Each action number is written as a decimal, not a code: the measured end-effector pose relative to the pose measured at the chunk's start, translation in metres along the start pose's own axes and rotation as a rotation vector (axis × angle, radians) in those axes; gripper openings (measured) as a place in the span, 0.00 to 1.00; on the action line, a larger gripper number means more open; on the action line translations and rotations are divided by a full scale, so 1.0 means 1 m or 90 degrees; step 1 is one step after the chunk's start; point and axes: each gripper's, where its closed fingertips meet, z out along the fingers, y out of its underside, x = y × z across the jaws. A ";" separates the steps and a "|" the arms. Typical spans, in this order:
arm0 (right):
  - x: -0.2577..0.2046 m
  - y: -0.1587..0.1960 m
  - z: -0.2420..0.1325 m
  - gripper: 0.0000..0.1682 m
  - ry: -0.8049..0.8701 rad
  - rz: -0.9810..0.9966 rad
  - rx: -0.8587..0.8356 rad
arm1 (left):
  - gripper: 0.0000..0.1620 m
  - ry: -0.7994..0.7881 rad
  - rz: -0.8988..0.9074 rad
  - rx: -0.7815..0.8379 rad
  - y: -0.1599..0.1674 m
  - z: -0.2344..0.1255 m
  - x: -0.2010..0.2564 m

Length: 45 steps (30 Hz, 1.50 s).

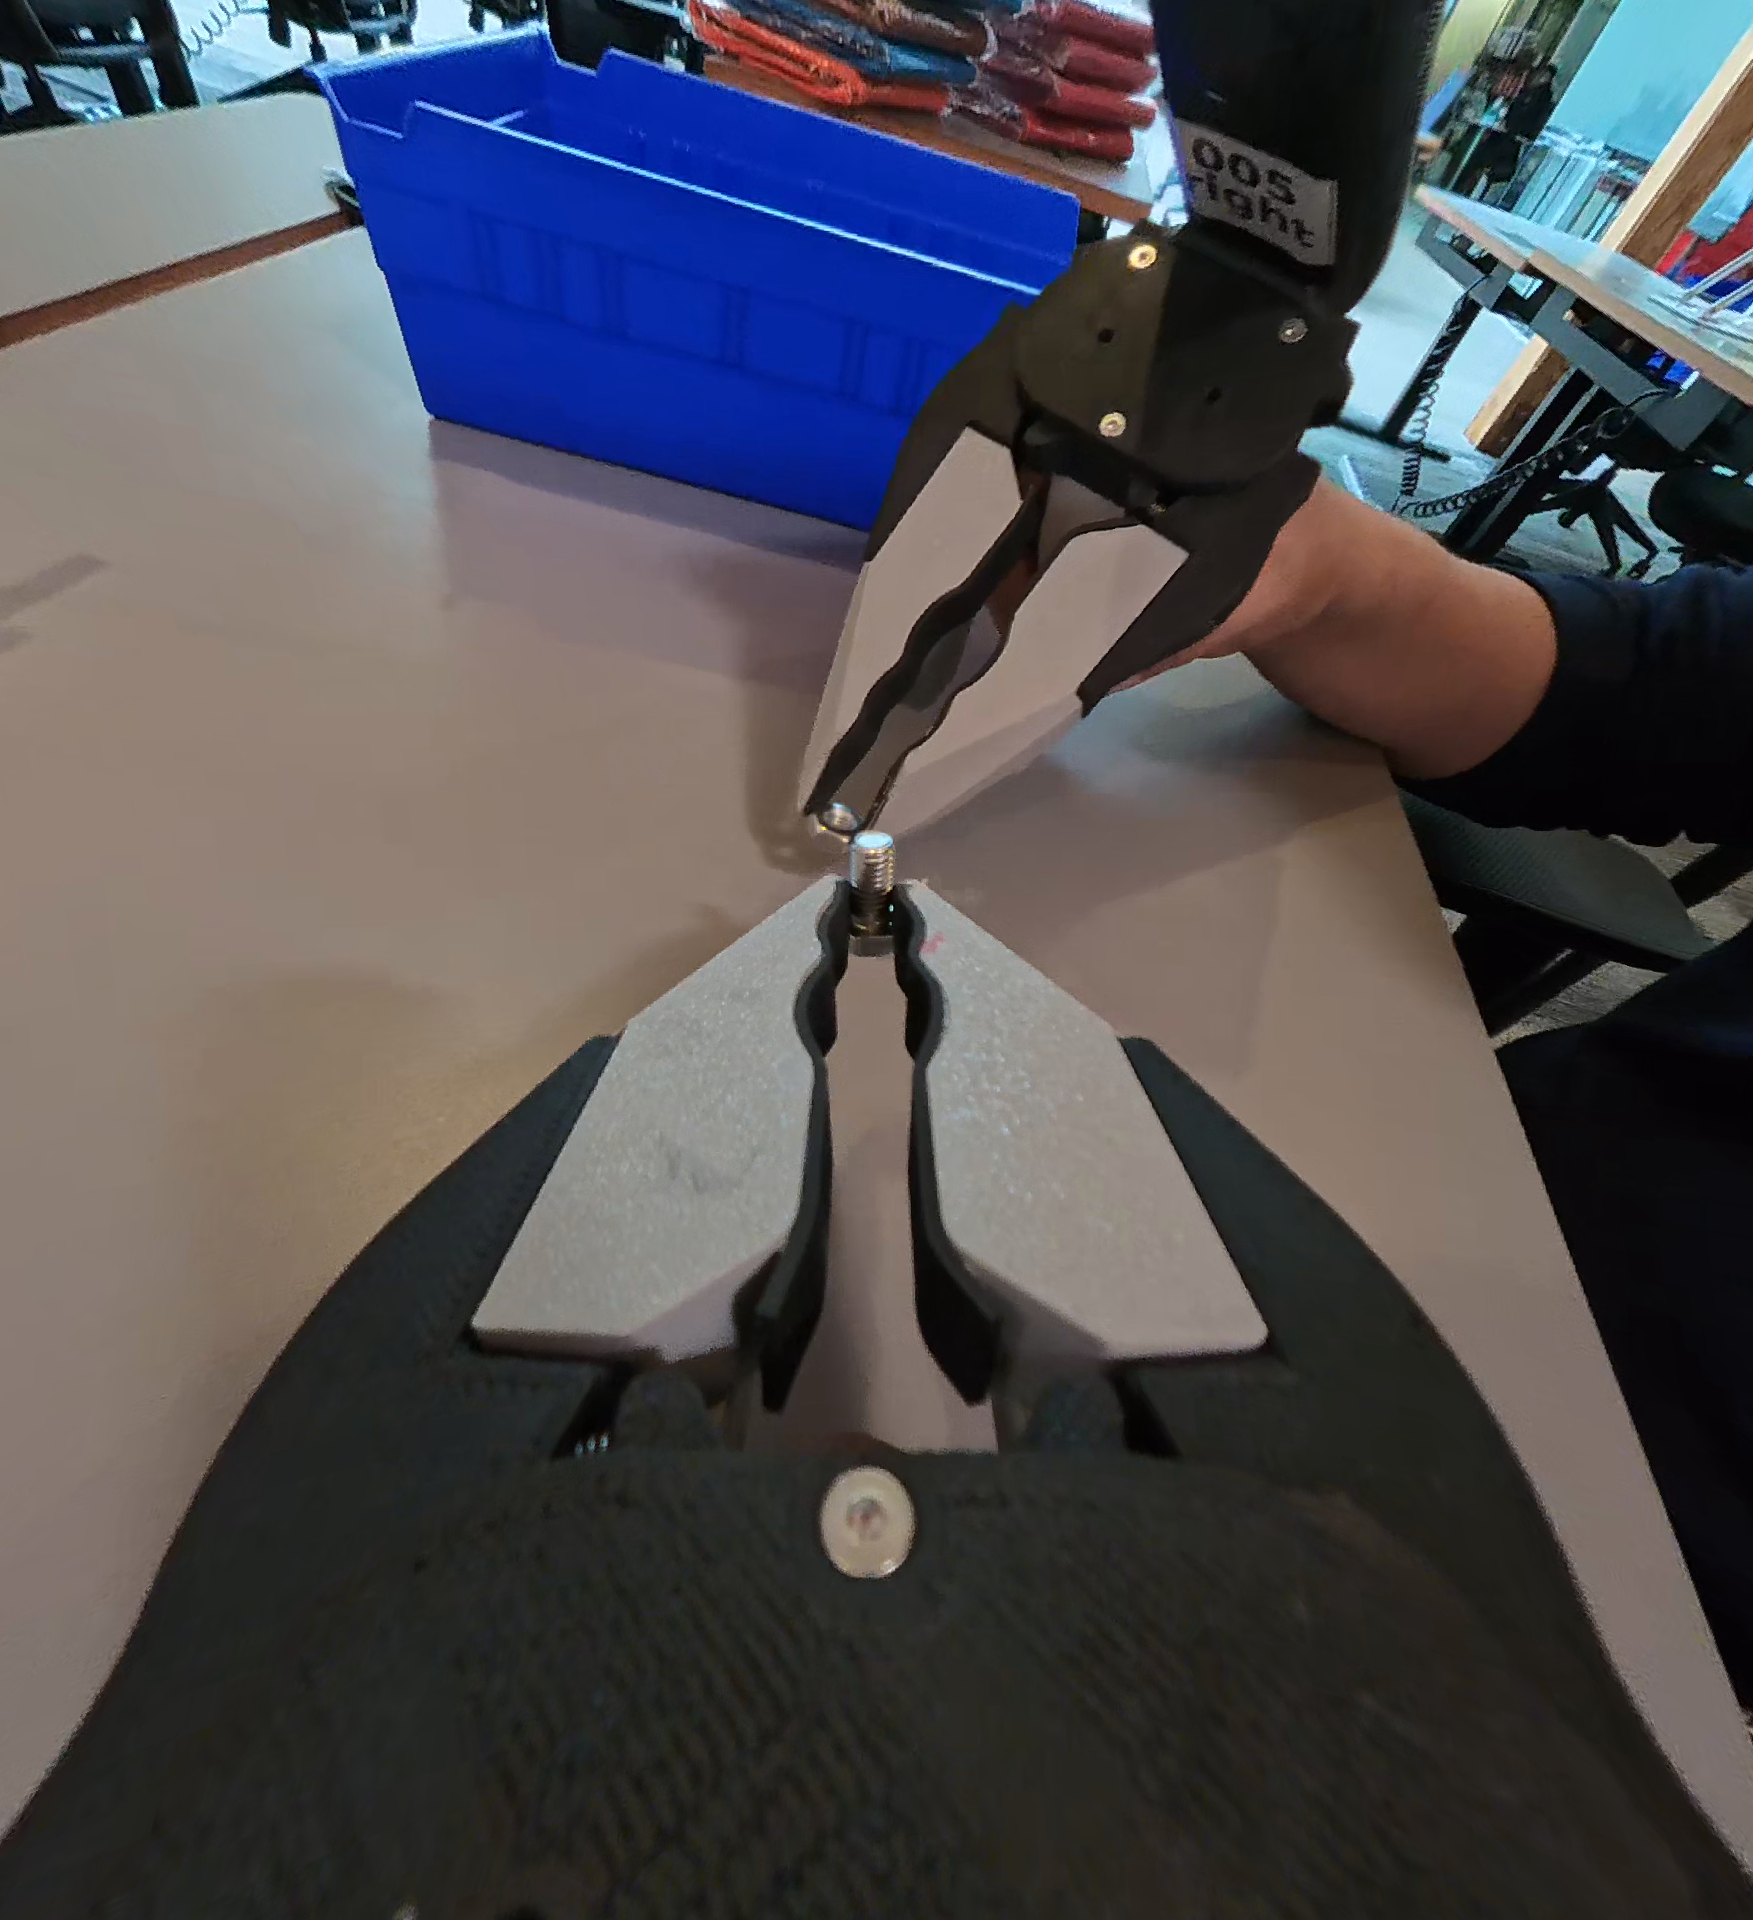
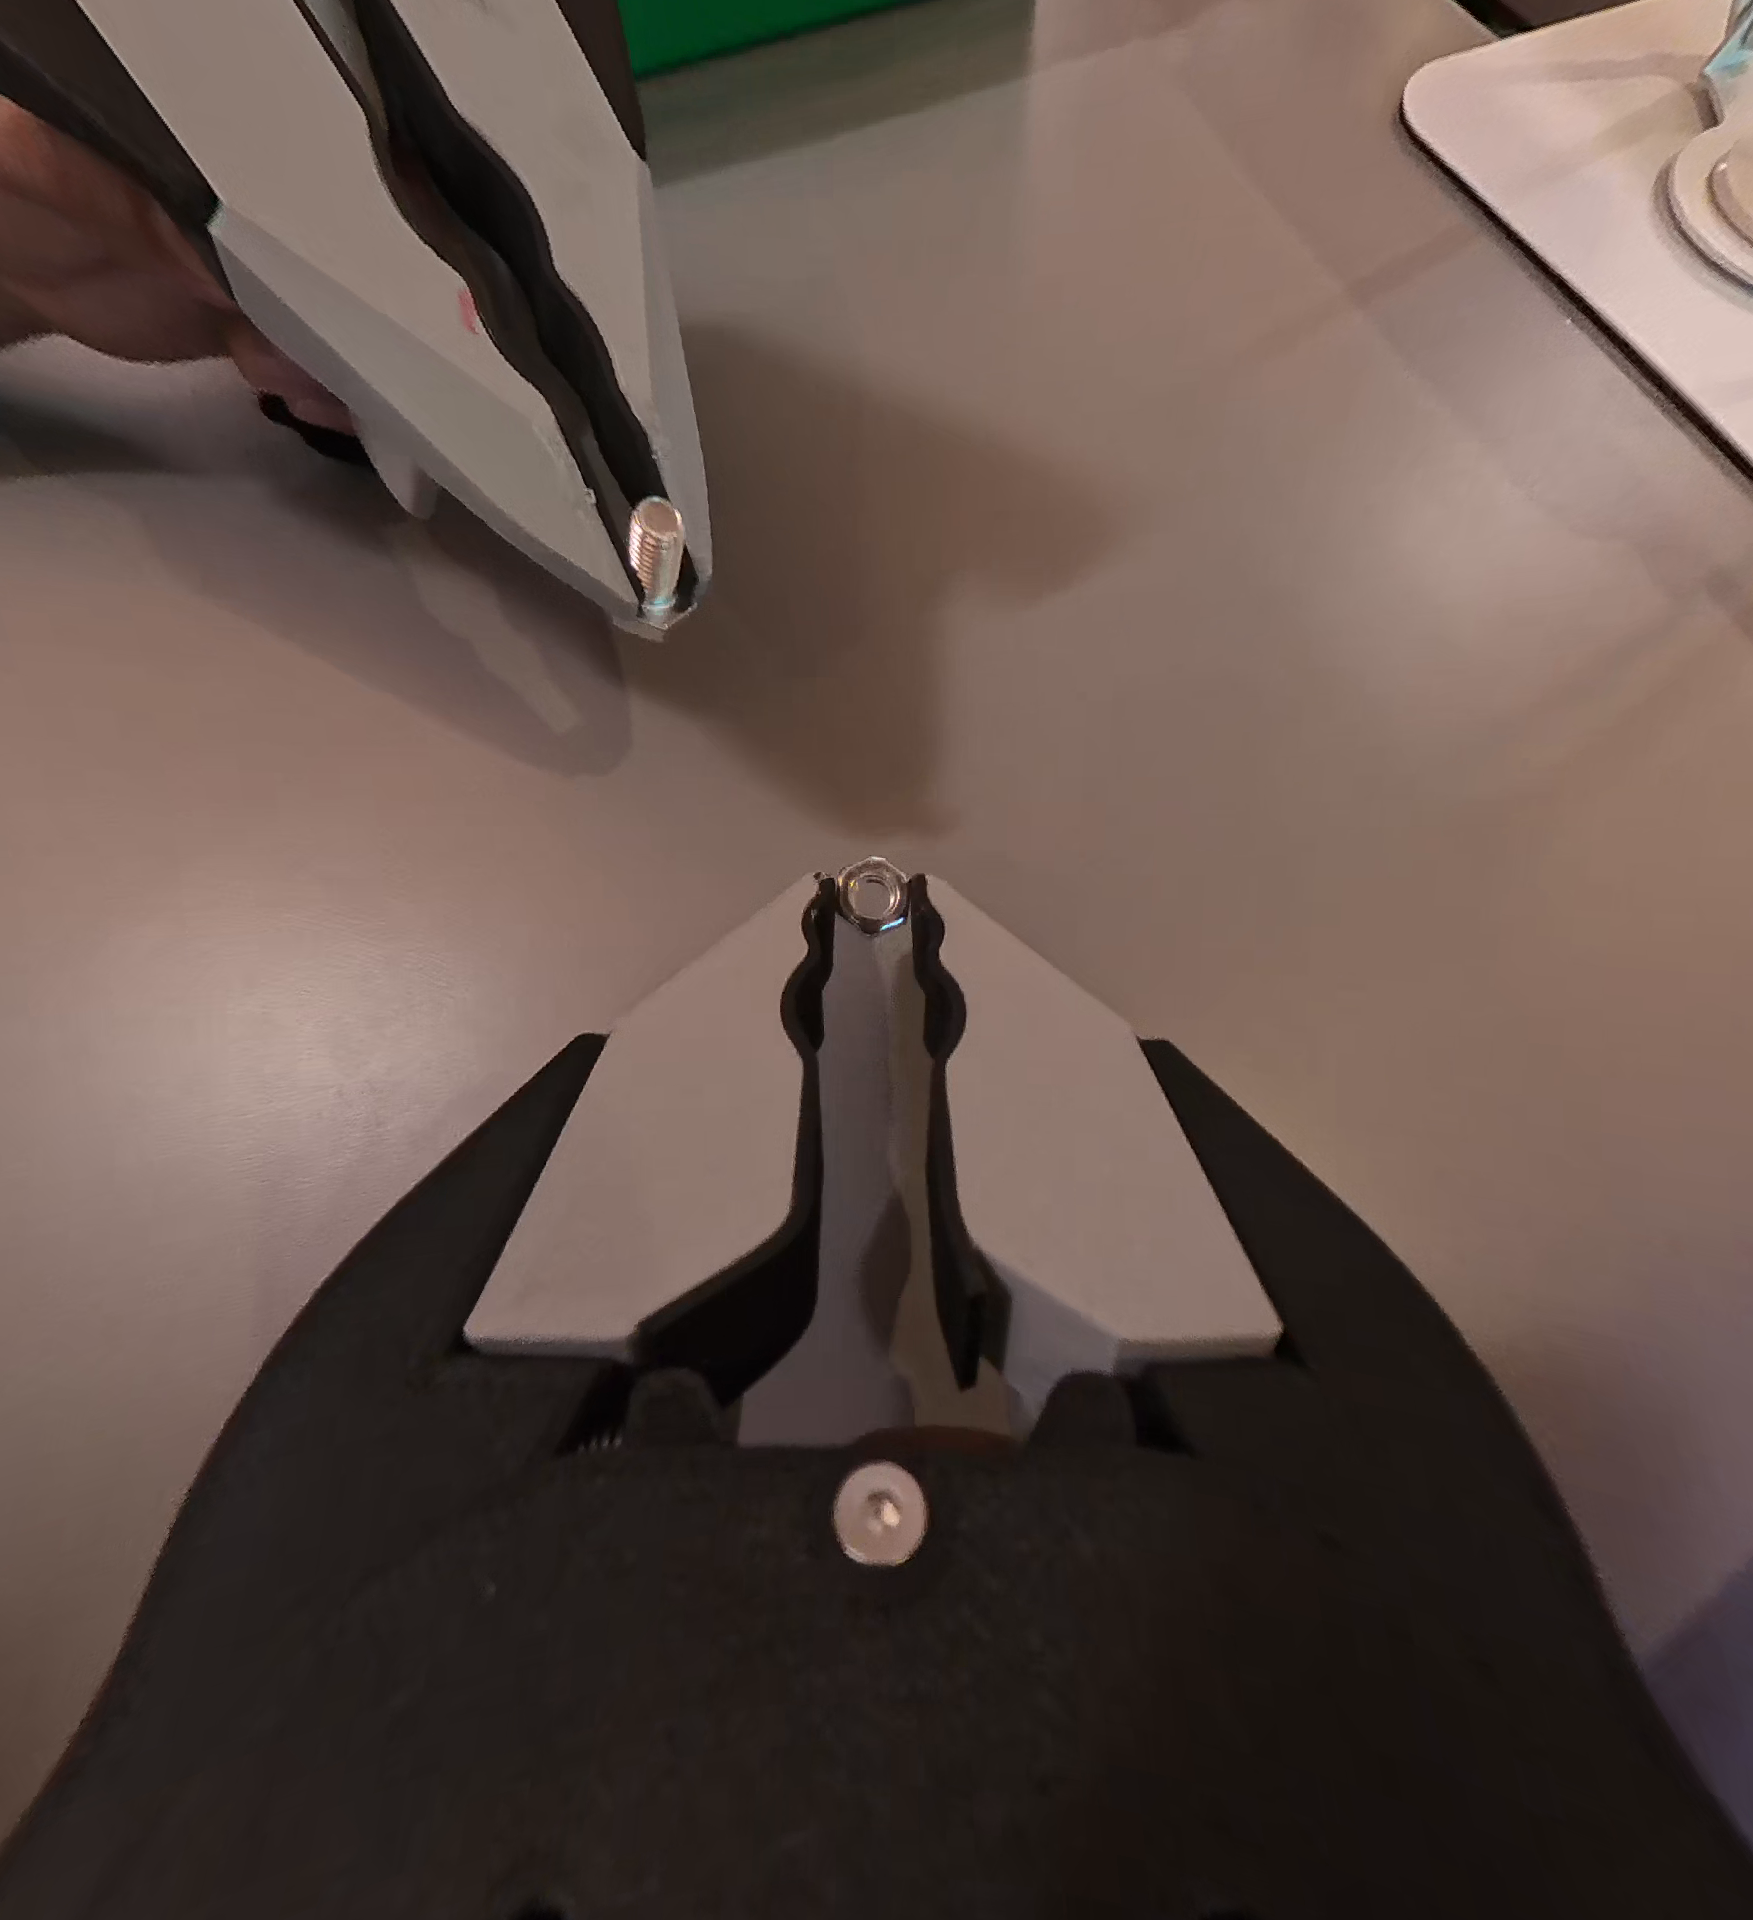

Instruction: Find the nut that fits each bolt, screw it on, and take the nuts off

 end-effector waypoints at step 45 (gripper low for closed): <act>-0.051 -0.077 -0.038 0.07 -0.200 -0.105 0.030 | 0.03 0.042 0.104 0.092 -0.028 -0.003 0.031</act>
